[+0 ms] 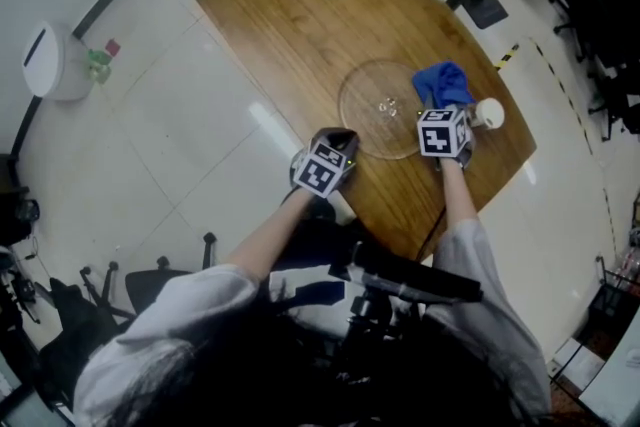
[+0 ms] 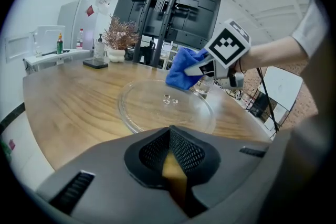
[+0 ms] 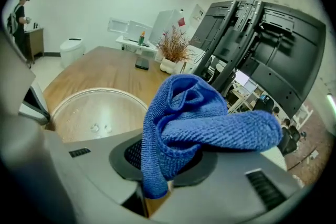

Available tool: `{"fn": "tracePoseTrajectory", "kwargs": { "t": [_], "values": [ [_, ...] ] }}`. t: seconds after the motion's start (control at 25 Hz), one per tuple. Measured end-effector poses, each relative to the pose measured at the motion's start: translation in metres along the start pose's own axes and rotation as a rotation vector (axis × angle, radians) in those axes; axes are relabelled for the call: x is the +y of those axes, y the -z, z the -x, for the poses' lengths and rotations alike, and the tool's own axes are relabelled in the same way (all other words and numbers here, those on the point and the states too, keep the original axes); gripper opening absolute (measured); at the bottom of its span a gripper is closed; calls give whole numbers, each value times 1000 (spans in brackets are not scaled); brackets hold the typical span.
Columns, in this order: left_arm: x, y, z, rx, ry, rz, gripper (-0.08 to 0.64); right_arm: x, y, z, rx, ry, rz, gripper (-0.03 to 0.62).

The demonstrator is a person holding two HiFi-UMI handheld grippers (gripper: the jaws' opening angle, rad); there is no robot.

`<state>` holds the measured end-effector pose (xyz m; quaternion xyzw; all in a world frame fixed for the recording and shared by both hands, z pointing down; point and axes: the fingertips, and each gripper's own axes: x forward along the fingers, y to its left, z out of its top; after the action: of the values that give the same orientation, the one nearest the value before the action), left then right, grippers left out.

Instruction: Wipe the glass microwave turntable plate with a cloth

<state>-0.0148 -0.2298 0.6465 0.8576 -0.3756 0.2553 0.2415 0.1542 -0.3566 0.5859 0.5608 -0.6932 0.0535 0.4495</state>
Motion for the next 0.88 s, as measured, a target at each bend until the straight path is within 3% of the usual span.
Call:
{"fn": "tracePoseTrajectory", "kwargs": {
  "t": [0.12,0.4,0.64,0.88],
  "values": [
    [2,-2,1,-5,-7,8,-2,13,16,14,-17,-51,-57,87],
    [5,0,1,-2,-38,4,-2,49,52,65,-35,-127,-75,87],
    [5,2,0,15,-66,6,-2,78,87,109,-33,-236,-287,87],
    [9,2,0,10,-89,-3,-2,98,103,125,-43,-282,-333,87]
  ]
}}
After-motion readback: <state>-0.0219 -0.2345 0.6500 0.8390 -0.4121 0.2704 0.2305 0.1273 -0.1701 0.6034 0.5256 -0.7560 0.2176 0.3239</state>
